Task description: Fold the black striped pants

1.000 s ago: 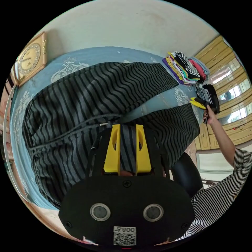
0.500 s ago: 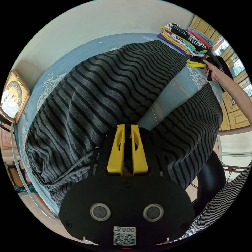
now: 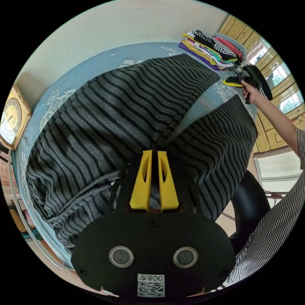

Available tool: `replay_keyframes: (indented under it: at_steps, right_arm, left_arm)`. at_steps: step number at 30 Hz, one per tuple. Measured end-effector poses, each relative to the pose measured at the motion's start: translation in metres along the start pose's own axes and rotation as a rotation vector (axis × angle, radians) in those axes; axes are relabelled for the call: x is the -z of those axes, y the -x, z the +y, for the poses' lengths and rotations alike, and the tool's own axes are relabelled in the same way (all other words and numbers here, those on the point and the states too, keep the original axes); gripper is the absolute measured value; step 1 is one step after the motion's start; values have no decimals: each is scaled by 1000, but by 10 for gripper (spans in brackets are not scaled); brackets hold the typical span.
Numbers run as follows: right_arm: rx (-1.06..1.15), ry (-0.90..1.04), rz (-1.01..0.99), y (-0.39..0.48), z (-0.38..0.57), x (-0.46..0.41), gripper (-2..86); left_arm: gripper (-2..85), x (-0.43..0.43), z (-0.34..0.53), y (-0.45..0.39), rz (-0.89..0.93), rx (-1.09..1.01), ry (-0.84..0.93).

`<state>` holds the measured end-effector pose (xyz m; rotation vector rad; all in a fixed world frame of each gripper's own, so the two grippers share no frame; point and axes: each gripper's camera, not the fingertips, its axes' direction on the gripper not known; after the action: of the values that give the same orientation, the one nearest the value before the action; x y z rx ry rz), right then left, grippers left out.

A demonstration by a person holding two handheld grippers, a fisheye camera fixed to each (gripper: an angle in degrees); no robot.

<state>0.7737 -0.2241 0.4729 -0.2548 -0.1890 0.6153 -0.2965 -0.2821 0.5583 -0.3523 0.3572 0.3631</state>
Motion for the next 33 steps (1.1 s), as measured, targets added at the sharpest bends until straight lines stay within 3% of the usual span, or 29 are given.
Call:
replay_keyframes:
  at_steps: [2, 7, 10, 12, 13, 14, 17, 21, 25, 29, 33]
  right_arm:
    - [15, -43, -18, 16, -1, 6, 5]
    - [301, -78, 19, 120, -12, -2, 4]
    - [481, -17, 150, 197, -24, -41, 2]
    - [547, 169, 310, 236, -33, -100, 1]
    - [564, 125, 341, 245, -31, -103, 1]
    - [601, 18, 371, 260, -25, -103, 1]
    - [680, 97, 468, 290, -24, -116, 1]
    - [642, -28, 357, 310, -44, -90, 6]
    - [567, -20, 248, 329, -90, -98, 42]
    - [539, 92, 298, 357, -134, -139, 77]
    - [588, 74, 427, 388, -141, -169, 76]
  left_arm:
    - [14, 17, -2, 16, 59, 50, -87]
    - [17, 41, -9, 58, 155, 155, -243]
    - [20, 27, -23, 87, 87, 240, -206]
    - [20, 4, -33, 103, 83, 278, -110]
    - [20, -17, -38, 110, 96, 288, -7]
    - [20, -19, -38, 113, 89, 274, -36]
    - [20, -13, -43, 116, 107, 240, -34]
    - [26, 11, -47, 127, 71, 223, -134]
    - [64, 19, -68, 159, 25, 260, -153]
    - [89, 10, -94, 188, -8, 286, -99]
    - [78, -8, -108, 198, -67, 309, -59]
